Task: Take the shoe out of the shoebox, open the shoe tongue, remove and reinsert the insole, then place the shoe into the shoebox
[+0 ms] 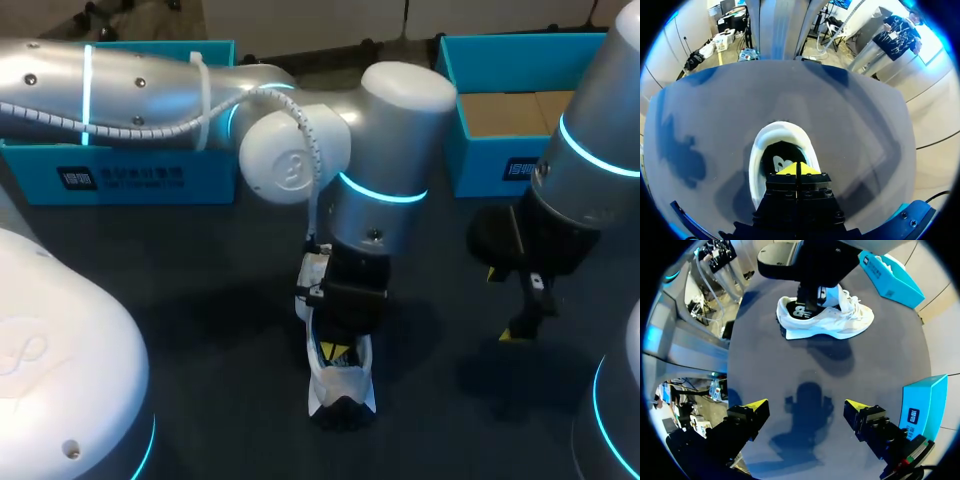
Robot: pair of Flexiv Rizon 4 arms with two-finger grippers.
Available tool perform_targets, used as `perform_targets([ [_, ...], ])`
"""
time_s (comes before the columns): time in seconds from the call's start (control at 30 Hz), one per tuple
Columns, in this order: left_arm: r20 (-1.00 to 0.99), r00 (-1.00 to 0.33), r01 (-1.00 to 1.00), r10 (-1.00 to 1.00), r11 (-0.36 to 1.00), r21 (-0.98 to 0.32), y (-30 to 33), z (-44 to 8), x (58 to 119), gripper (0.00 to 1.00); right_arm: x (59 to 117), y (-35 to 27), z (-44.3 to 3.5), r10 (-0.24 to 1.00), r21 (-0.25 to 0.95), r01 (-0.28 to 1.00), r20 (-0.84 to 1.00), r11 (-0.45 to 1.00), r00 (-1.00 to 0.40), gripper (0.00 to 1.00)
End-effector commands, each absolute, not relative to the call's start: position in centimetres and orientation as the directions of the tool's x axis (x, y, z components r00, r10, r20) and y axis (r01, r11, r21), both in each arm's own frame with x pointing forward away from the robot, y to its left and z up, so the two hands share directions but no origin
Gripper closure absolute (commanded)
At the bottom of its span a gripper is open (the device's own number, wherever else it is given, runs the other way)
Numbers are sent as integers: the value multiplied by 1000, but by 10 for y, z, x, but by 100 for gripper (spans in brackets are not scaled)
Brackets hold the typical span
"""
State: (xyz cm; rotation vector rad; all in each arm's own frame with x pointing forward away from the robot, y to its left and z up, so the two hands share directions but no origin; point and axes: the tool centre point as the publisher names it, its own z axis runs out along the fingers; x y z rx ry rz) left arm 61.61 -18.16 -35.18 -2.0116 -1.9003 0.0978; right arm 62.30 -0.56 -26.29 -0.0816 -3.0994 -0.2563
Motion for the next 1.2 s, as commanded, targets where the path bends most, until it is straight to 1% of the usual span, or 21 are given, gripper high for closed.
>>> perform_targets([
  [0.03, 186, 102, 945, 977, -37, -326, -175, -362, 608, 100, 622, -6, -264, 50, 164, 55, 33, 985, -998, 0],
  [0.5, 216, 103, 942, 971, -26, -335, -180, -395, 594, 100, 622, -6, -264, 50, 164, 55, 33, 985, -998, 0],
  [0.63, 208, 68, 958, 976, -6, -287, -184, -408, 597, 100, 622, -6, -264, 50, 164, 55, 33, 985, -998, 0],
  [0.73, 186, 49, 961, 981, 4, -278, -186, -411, 599, 100, 622, -6, -264, 50, 164, 55, 33, 985, -998, 0],
  [0.97, 141, 50, 958, 989, -7, -288, -186, -378, 608, 100, 622, -6, -264, 50, 164, 55, 33, 985, -998, 0],
  [1.2, 182, 78, 960, 980, -25, -279, -191, -364, 601, 100, 622, -6, -264, 50, 164, 55, 33, 985, -998, 0],
])
